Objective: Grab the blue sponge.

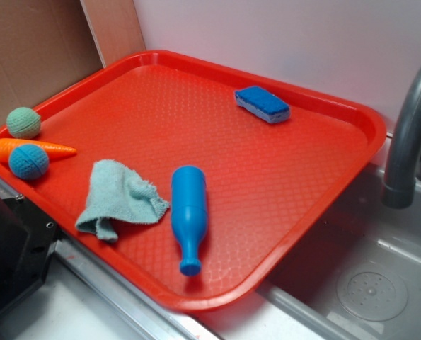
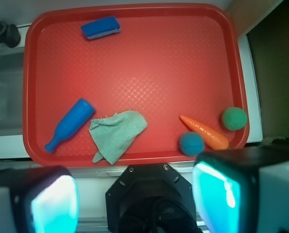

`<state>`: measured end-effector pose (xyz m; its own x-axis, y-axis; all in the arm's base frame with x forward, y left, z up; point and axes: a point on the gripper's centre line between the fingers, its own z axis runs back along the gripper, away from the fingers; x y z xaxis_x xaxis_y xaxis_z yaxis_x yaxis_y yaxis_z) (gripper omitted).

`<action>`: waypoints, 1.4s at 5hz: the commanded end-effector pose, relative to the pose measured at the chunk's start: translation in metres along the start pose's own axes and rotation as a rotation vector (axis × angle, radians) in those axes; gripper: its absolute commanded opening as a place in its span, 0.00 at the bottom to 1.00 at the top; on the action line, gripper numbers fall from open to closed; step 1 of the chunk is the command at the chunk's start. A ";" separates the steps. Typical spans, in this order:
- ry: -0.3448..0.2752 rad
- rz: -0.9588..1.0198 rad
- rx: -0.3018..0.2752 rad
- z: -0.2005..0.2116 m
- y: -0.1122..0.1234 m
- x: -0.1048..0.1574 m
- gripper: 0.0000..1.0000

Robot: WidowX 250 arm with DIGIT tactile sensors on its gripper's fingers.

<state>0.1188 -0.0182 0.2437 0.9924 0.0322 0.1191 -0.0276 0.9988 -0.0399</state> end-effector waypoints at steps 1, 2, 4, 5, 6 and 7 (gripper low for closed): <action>0.000 0.000 0.000 0.000 0.000 0.000 1.00; 0.069 0.214 0.271 -0.055 0.008 0.044 1.00; -0.043 0.618 0.152 -0.153 0.007 0.138 1.00; -0.043 0.618 0.152 -0.153 0.007 0.138 1.00; -0.043 0.618 0.152 -0.153 0.007 0.138 1.00; -0.043 0.618 0.152 -0.153 0.007 0.138 1.00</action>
<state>0.2648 -0.0169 0.0917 0.7917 0.5971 0.1292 -0.6075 0.7918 0.0637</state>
